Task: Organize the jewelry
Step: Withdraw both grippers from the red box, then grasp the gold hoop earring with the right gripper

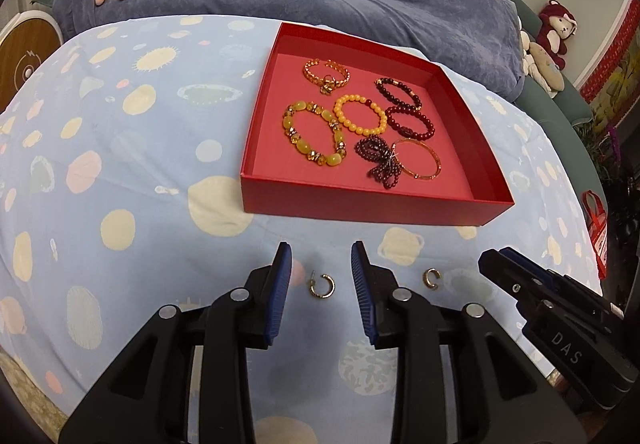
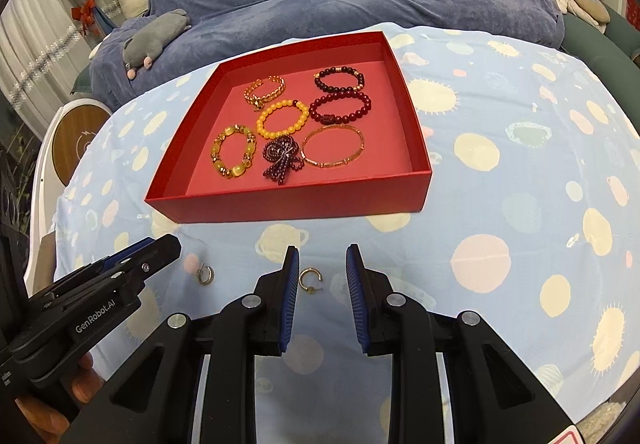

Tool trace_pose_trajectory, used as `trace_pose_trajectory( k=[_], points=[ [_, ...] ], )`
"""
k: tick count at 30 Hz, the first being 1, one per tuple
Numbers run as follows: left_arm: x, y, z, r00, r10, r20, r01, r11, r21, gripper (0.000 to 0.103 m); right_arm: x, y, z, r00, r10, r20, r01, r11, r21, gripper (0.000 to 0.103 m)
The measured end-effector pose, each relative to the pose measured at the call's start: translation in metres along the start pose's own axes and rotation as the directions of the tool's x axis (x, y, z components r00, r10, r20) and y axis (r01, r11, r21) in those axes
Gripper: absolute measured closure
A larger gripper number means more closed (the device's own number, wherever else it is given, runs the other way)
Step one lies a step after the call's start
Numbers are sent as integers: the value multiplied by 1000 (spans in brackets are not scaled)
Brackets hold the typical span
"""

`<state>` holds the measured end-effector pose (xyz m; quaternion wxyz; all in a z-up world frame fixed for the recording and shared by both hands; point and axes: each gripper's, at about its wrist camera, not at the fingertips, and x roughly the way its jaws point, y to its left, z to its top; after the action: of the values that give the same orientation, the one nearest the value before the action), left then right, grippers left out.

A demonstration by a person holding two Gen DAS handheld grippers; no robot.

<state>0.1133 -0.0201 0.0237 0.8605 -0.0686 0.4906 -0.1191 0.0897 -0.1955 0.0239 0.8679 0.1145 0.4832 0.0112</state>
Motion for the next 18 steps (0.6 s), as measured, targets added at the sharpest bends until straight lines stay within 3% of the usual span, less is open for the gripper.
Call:
trace_pose_trajectory(
  k=[8,18],
  points=[
    [8,5,-17,999,9,-31,-10,1000,-14,73,14,2,-21,999,1,-49,-1,1000,1,78],
    [15,6,-24,998,23,-51,-24,1000,-15,73,32,8,-21,997,-6,-76,5,1000,-16,78]
  ],
)
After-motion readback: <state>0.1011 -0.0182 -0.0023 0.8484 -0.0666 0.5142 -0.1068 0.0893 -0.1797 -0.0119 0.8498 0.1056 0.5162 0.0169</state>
